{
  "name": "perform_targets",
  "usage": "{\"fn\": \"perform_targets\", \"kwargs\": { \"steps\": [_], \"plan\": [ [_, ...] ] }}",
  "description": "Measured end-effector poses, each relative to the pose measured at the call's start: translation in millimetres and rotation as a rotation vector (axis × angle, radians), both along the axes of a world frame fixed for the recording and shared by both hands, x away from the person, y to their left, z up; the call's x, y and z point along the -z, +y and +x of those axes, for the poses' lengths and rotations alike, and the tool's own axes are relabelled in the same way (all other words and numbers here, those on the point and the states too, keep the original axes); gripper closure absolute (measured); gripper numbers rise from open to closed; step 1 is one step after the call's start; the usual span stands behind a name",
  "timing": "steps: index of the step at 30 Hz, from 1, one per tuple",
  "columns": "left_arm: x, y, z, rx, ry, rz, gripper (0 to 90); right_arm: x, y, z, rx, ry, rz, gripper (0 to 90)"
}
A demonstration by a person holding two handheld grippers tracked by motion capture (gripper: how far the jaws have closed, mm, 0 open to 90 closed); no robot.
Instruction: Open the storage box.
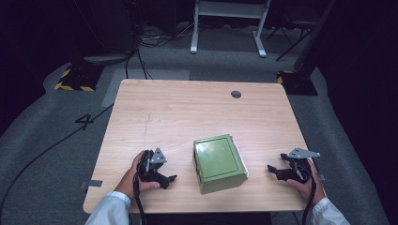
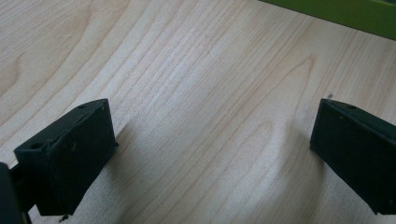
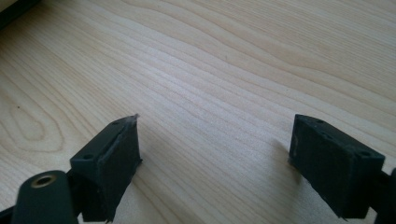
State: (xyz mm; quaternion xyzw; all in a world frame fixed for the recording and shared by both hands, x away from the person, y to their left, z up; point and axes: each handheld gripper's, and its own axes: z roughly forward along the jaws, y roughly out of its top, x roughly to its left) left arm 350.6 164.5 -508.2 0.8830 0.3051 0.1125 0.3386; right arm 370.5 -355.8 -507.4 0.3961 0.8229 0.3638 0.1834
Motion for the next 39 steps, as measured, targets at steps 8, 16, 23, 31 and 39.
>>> {"fn": "perform_targets", "kwargs": {
  "steps": [8,16,23,31,39],
  "plan": [
    [0.0,0.0,-0.7,-0.005,0.001,0.0,0.4,-0.1,0.3,0.4,0.0,0.001,0.0,15.9],
    [-0.1,0.0,-1.0,-0.007,0.0,0.0,0.5,-4.0,2.6,0.8,-0.008,-0.011,-0.031,17.2],
    [-0.1,0.1,-1.6,-0.013,0.001,0.001,0.5,-28.4,6.7,1.2,-0.028,-0.068,-0.001,19.4],
    [-0.2,0.9,-3.1,-0.024,0.0,0.003,0.5,-55.5,29.9,3.2,-0.09,-0.105,-0.001,19.7],
    [-0.2,0.9,-3.1,-0.024,0.0,0.003,0.5,-72.4,65.5,10.7,-0.177,-0.127,0.01,20.7]
  ]
}}
